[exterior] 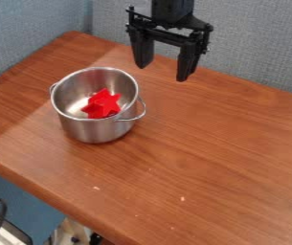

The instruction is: Move the red object from the metal pot to the table

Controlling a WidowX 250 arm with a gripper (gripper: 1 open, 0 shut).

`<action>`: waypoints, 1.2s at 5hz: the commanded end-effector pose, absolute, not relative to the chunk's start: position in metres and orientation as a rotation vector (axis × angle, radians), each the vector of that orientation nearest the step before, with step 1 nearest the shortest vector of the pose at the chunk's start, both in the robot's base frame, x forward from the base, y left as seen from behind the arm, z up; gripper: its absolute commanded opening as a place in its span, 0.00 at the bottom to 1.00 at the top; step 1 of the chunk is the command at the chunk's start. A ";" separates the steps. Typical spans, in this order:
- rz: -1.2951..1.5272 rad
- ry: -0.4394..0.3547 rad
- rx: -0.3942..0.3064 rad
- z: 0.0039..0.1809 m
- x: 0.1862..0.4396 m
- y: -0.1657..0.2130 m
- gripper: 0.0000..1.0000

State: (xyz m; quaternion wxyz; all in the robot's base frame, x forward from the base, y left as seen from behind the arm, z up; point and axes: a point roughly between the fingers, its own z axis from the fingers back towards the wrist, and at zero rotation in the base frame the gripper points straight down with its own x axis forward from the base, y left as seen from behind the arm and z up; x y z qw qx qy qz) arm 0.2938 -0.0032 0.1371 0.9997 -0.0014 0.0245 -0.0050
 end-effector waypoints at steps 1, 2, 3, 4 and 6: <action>0.000 0.068 -0.001 0.129 0.288 -0.006 1.00; -0.008 0.074 0.006 0.135 0.286 0.018 1.00; -0.017 0.073 0.011 0.136 0.284 0.046 1.00; -0.010 0.077 0.020 0.127 0.288 0.075 1.00; 0.091 0.097 0.030 0.105 0.283 0.097 1.00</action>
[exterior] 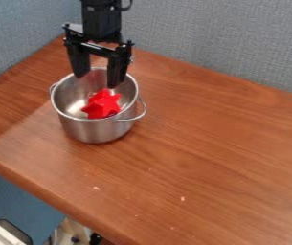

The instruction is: Move the red object from the metal pot to the table

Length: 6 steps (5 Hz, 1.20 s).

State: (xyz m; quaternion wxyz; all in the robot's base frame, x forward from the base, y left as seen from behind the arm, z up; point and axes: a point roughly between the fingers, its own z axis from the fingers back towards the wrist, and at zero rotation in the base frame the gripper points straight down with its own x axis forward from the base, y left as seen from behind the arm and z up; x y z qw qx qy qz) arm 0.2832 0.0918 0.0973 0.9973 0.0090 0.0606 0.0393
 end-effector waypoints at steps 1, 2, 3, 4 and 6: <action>0.150 0.124 0.030 0.095 0.280 0.094 1.00; 0.169 0.136 0.028 0.083 0.278 0.091 1.00; 0.184 0.148 0.027 0.070 0.277 0.085 1.00; 0.224 0.156 0.028 0.062 0.276 0.087 1.00; 0.260 0.162 0.028 0.055 0.277 0.095 0.00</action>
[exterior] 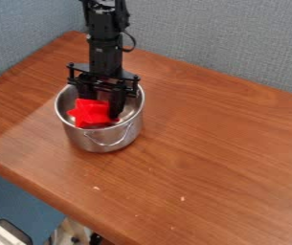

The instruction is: Move the red object from the metal pot to the table

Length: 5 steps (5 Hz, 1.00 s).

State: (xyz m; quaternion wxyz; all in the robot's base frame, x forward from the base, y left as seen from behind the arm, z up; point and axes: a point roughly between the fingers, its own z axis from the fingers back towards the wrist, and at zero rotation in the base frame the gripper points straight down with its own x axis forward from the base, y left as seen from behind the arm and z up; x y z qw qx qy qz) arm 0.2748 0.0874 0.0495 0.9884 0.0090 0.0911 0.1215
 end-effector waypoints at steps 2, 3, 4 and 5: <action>0.255 0.164 0.023 0.048 0.279 0.106 0.00; 0.258 0.166 0.021 0.041 0.280 0.112 0.00; 0.241 0.169 0.020 0.045 0.281 0.109 0.00; 0.224 0.173 0.018 0.049 0.282 0.107 0.00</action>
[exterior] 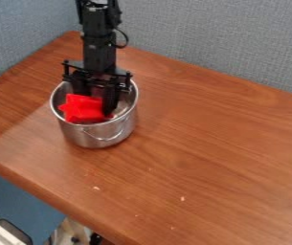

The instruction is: Move the red object from the metal pot to the table

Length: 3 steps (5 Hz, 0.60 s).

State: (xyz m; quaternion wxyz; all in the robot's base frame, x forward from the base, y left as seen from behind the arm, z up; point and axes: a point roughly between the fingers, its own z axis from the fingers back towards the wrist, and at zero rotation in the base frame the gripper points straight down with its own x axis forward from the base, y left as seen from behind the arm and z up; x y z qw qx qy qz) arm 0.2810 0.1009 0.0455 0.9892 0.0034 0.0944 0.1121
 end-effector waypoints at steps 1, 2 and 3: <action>0.219 0.176 0.014 0.046 0.287 0.106 0.00; 0.213 0.180 0.010 0.044 0.292 0.104 0.00; 0.198 0.181 0.002 0.038 0.294 0.111 0.00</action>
